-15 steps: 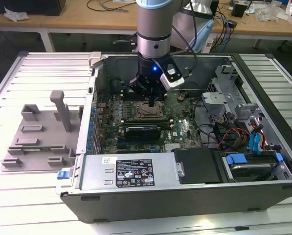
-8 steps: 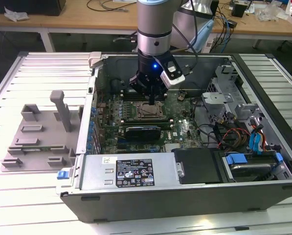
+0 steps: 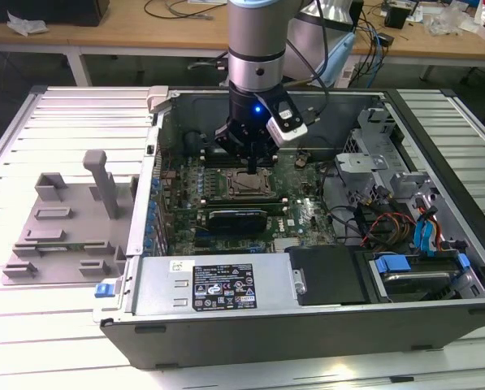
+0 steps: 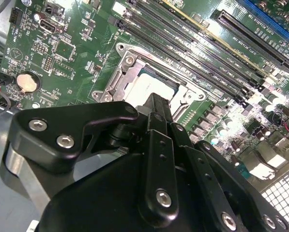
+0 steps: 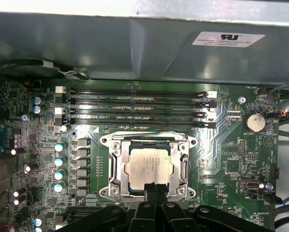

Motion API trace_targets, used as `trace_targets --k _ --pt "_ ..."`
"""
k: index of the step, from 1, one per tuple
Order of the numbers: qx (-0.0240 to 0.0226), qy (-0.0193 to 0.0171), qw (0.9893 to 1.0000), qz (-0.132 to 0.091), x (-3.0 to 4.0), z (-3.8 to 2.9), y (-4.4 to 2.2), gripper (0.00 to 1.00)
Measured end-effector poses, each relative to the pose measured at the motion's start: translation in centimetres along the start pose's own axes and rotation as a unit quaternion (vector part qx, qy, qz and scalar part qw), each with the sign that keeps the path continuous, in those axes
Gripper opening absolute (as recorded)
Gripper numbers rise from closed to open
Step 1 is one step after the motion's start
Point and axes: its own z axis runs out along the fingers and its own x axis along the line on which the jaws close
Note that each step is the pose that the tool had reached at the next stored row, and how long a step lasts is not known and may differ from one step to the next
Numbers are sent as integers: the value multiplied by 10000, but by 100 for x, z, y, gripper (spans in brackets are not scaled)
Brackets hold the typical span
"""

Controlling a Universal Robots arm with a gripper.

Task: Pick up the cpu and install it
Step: 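Install the second cpu locking lever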

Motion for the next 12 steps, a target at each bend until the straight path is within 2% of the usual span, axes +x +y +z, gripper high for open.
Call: trace_targets --k 7,12 --pt "1 1 10000 0 -1 -27 -1 11" --pt "-1 -1 10000 0 -4 -82 -1 11"
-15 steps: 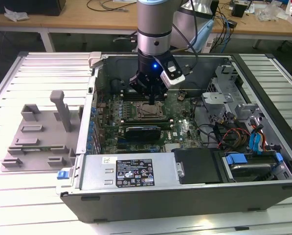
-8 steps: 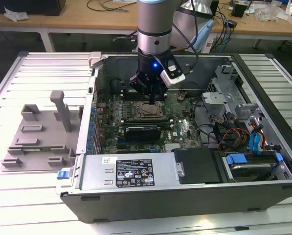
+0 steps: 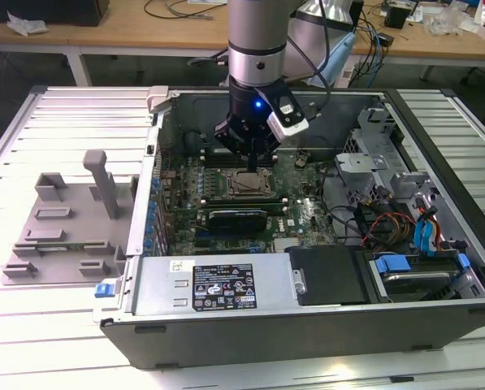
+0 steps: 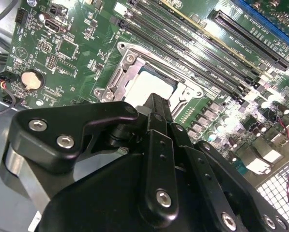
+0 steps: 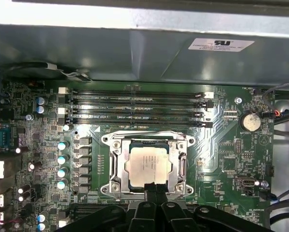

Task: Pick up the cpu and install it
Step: 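Install the second cpu locking lever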

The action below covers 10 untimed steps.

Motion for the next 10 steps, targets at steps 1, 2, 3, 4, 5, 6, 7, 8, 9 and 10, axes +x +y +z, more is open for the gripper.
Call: trace_targets --k 1,2,3,4,5,6,7,8,9,10 --pt "0 0 10000 0 0 0 0 11" --pt "-1 0 10000 0 0 -1 0 11" --pt "1 0 10000 0 0 -2 0 11" --pt "1 1 10000 0 0 -4 0 11" --pt "1 1 10000 0 0 -5 0 11" --pt "1 0 10000 0 0 -5 0 11" --pt "1 1 10000 0 0 -6 0 11" --pt "1 1 10000 0 0 -6 0 11" --pt "1 1 10000 0 0 -7 0 11" --pt "1 1 10000 0 0 -7 0 11"
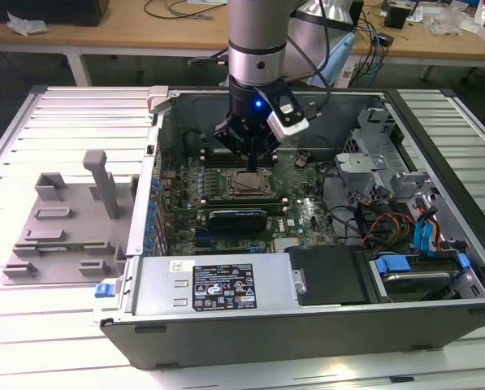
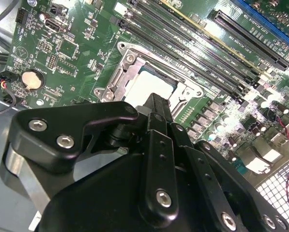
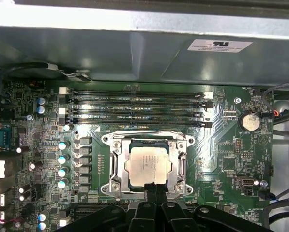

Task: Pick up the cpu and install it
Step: 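Install the second cpu locking lever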

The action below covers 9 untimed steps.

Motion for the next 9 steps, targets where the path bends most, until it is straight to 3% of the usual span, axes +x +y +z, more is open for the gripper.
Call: trace_targets --k 9 --pt "0 0 10000 0 1 -1 -58 11"
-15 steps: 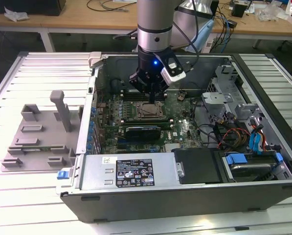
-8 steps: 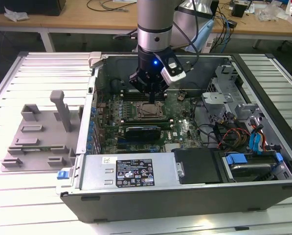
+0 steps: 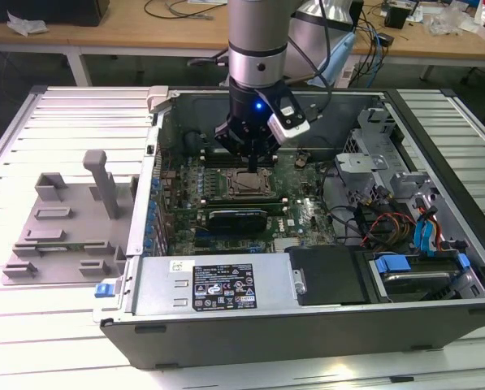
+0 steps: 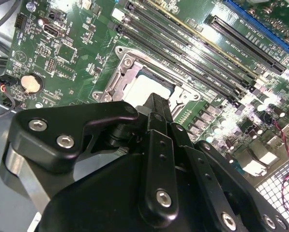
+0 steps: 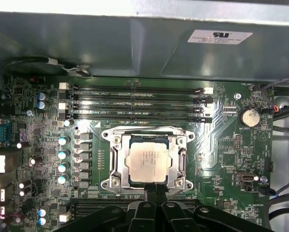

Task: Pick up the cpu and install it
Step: 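Install the second cpu locking lever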

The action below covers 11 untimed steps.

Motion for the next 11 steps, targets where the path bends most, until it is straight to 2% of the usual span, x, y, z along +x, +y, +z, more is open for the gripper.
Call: trace_targets --k 11 --pt "0 0 10000 0 1 1 -38 11"
